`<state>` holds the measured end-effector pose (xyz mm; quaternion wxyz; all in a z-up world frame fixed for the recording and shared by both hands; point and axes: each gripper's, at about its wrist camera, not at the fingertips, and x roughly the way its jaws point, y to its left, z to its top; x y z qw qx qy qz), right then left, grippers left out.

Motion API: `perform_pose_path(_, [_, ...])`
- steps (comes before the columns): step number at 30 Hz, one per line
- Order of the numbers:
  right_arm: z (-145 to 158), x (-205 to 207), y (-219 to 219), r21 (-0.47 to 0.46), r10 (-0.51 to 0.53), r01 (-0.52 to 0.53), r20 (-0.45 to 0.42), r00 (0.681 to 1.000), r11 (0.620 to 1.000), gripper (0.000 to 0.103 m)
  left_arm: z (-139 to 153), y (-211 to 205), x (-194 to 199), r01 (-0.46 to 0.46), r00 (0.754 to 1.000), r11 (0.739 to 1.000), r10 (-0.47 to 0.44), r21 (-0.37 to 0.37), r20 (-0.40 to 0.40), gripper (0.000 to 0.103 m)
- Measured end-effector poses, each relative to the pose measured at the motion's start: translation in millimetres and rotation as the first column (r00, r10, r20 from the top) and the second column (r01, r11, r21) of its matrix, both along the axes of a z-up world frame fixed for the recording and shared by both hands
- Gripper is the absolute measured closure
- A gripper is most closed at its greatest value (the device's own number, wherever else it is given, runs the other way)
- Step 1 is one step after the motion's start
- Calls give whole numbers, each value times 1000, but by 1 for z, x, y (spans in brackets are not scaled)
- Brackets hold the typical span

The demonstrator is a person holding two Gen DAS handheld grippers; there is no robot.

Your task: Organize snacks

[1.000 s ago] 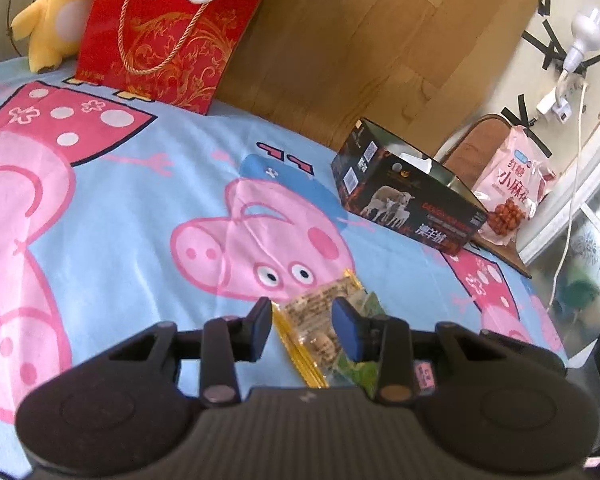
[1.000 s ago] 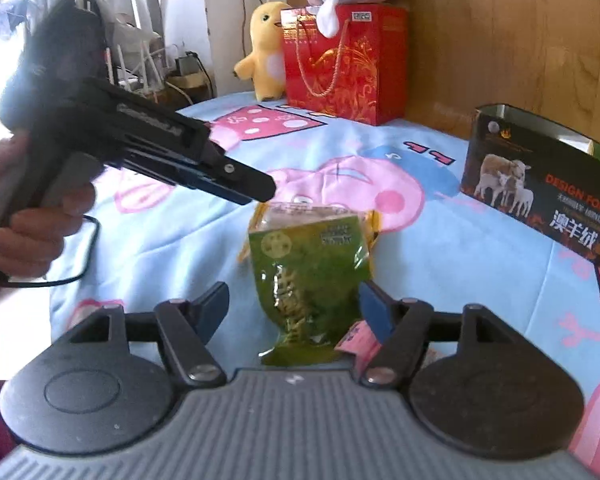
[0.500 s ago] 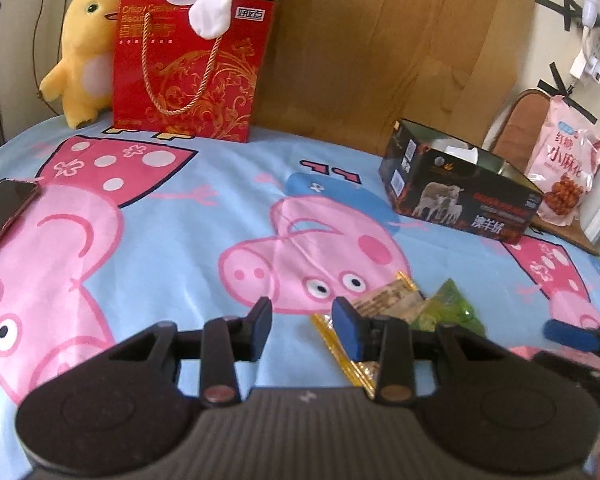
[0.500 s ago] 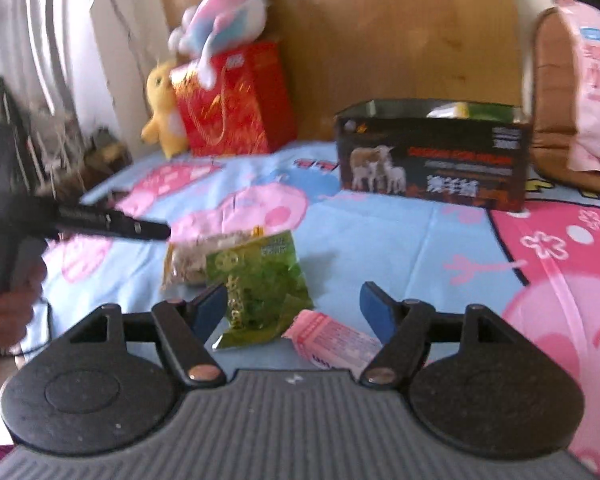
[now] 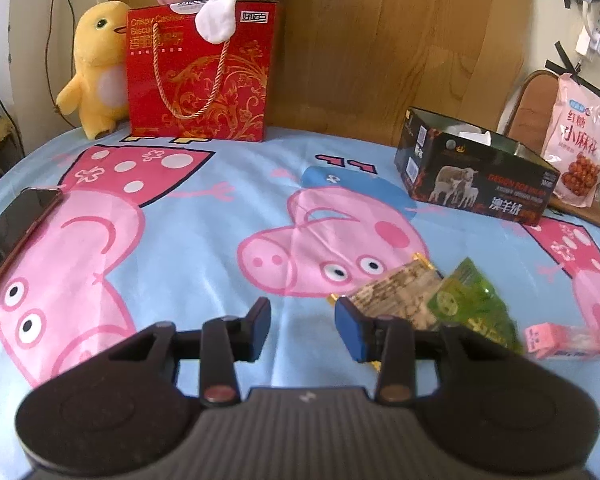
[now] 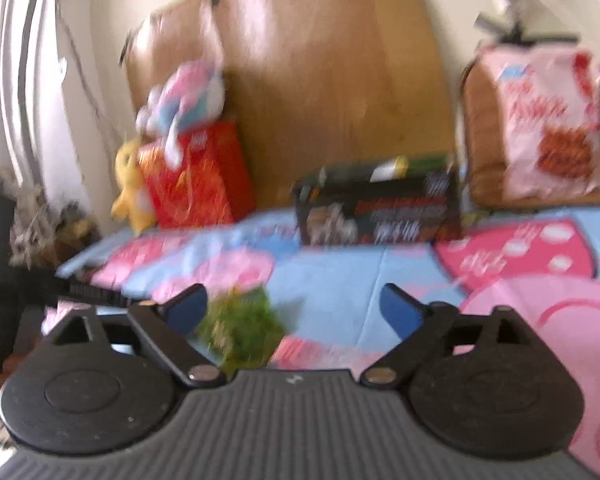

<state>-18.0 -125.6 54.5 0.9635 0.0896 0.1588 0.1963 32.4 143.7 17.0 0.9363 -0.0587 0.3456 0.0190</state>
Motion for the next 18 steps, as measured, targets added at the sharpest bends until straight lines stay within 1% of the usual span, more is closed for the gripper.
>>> perform_pose_path(2, [1, -12, -5, 33, -43, 40, 122, 992, 999, 0, 0, 1, 0, -2, 1000, 1000, 2, 1, 2, 66])
perform_pose_path(3, [0, -17, -6, 52, -61, 53, 165, 984, 997, 0, 0, 0, -1, 1, 1000, 1000, -1, -1, 8, 66])
perform_pose_path(4, [-1, -17, -7, 63, -58, 48, 165, 985, 997, 0, 1, -1, -3, 9, 1000, 1000, -9, -5, 19, 65])
perform_pose_path(7, [-5, -4, -9, 73, -19, 13, 86, 996, 997, 0, 3, -12, -8, 49, 997, 999, -48, -5, 54, 60])
perform_pose_path(8, [-6, -1, -11, 74, -22, 17, 67, 997, 997, 0, 4, -17, -10, 69, 995, 998, -68, -5, 67, 58])
perform_pose_path(11, [-11, 3, -16, 111, -60, 58, 18, 998, 992, 0, 5, -31, -18, 132, 986, 991, -130, -6, 107, 53])
perform_pose_path(13, [-10, 7, -22, 120, -94, 95, -16, 995, 988, 0, 6, -39, -22, 169, 978, 986, -166, -10, 128, 52])
perform_pose_path(15, [-12, 8, -28, 127, -123, 127, -38, 992, 984, 0, 6, -46, -24, 201, 971, 979, -196, -21, 140, 48])
perform_pose_path(17, [-13, 12, -38, 139, -156, 164, -63, 986, 977, 0, 6, -49, -24, 228, 965, 973, -220, -46, 142, 42])
perform_pose_path(18, [-16, 13, -42, 143, -168, 177, -75, 983, 974, 0, 5, -50, -24, 239, 963, 969, -228, -67, 142, 41])
